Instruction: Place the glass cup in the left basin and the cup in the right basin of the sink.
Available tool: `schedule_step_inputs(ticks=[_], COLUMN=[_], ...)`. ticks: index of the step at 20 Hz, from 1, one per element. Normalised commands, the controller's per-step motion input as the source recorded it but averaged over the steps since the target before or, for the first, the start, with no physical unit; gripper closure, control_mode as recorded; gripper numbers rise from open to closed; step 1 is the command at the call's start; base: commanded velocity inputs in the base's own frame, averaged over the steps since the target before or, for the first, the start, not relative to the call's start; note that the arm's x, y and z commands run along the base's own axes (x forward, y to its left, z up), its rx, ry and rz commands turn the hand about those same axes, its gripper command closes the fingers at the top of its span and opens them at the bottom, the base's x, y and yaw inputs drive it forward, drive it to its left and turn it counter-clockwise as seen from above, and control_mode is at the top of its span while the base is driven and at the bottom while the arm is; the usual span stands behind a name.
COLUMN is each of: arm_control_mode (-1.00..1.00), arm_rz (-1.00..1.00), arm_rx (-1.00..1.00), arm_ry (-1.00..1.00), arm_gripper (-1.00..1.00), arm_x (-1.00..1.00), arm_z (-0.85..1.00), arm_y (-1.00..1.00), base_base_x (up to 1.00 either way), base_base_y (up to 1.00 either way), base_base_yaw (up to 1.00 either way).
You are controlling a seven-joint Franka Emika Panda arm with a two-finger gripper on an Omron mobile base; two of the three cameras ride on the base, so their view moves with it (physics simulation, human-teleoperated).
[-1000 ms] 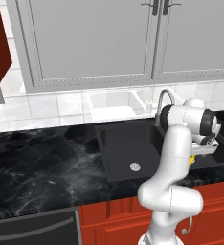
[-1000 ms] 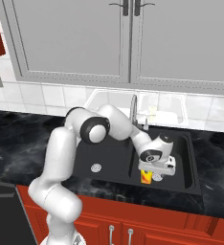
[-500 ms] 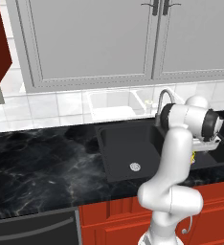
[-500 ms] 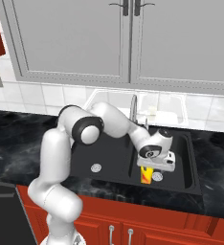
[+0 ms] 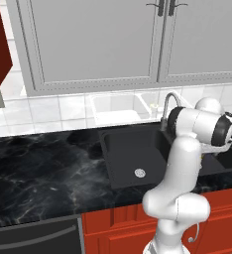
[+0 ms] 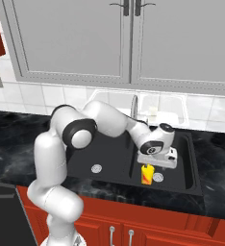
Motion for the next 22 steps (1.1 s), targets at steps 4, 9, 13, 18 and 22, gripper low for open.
schedule_step_inputs(ticks=[4,9,13,18,22], arm_control_mode=[-1.00,-1.00,-1.00,-1.00,-1.00], arm_rz=[-0.01,-0.04,-0.02,-0.02,0.00], arm_rx=[0.00,0.00,0.00,0.00,0.00], arm_ry=[0.03,0.09,0.14,0.13,0.03], arm_gripper=[-1.00,-1.00,-1.00,-1.00,-1.00], arm_x=[-0.22,-0.27,-0.20,-0.16,-0.17], arm_z=[0.36,0.34,0.36,0.39,0.39], arm_y=[0.00,0.02,0.07,0.13,0.15], base_base_x=[0.00,0.00,0.00,0.00,0.00], base_base_y=[0.00,0.00,0.00,0.00,0.00], base_base_yaw=[0.00,0.00,0.00,0.00,0.00])
